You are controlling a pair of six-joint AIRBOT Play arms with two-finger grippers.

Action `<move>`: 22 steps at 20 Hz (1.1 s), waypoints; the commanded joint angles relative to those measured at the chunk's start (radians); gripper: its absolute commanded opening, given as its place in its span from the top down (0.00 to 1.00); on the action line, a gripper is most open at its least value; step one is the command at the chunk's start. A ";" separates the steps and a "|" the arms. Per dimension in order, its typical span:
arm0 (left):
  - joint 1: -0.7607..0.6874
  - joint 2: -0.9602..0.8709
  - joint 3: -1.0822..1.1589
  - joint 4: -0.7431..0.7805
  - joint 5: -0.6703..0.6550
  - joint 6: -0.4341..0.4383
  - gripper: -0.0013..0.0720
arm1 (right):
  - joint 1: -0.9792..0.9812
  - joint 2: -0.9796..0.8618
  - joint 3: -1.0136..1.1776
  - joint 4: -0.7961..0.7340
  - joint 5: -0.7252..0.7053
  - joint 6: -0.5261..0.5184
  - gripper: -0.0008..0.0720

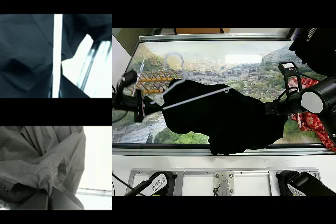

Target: Fold the clothes and pants, and hang the long-sleeved shirts on hangers.

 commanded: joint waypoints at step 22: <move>-0.074 0.335 -0.308 0.004 -0.064 0.095 0.96 | 0.001 -0.001 0.000 0.000 0.000 0.000 0.96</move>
